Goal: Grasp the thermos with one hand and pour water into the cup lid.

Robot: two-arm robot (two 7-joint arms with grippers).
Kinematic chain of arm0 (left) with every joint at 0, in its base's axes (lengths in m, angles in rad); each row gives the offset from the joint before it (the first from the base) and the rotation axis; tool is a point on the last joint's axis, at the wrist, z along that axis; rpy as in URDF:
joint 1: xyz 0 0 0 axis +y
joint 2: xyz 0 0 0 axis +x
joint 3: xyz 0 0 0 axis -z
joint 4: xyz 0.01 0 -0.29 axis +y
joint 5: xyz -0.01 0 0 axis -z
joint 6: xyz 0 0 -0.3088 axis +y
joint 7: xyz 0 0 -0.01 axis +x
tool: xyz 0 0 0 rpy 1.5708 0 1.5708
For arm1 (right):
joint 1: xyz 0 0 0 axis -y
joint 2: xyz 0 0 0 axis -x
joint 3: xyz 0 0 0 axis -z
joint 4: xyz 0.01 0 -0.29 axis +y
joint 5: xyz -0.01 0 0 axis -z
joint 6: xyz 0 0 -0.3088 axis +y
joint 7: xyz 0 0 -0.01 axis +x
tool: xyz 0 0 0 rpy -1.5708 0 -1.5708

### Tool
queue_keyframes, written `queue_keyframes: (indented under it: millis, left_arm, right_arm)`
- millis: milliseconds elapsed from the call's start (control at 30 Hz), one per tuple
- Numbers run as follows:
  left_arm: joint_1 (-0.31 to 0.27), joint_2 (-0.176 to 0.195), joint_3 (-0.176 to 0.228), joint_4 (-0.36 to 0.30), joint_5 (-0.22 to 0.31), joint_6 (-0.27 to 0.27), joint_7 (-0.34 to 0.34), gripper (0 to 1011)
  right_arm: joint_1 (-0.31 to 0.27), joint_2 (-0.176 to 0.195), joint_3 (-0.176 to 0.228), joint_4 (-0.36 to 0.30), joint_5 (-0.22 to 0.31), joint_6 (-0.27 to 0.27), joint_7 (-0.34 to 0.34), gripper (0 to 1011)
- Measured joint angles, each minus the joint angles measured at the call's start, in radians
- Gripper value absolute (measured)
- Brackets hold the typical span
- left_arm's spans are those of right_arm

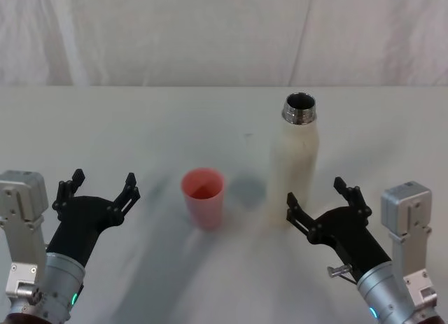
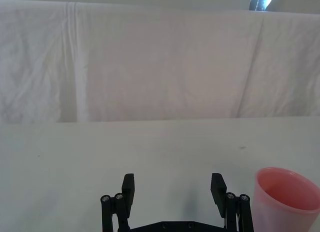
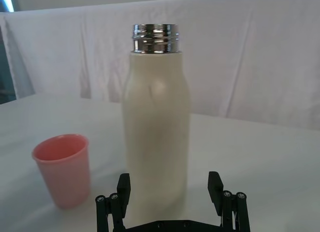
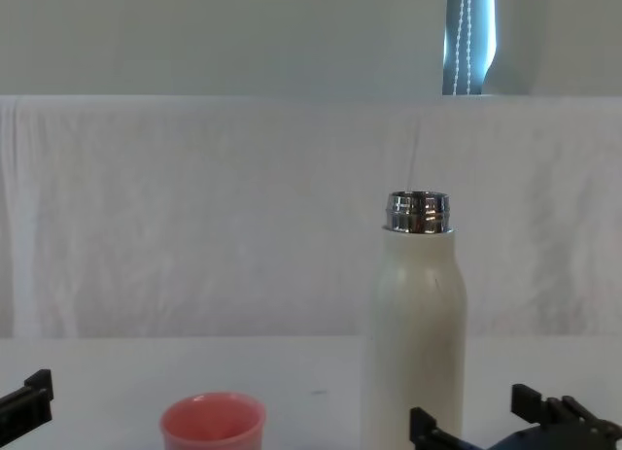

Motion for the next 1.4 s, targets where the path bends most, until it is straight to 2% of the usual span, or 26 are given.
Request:
queue_keyframes:
  millis: [400, 1400]
  left_arm:
    - [0.0, 0.0, 0.0, 0.0, 0.0, 0.0, 0.0, 1001]
    - [0.0, 0.0, 0.0, 0.0, 0.0, 0.0, 0.0, 1001]
  right_arm:
    - [0.028, -0.011, -0.021, 0.027, -0.004, -0.005, 0.025, 1000]
    - [0.096, -0.031, -0.026, 0.09, 0.024, -0.024, 0.038, 1000]
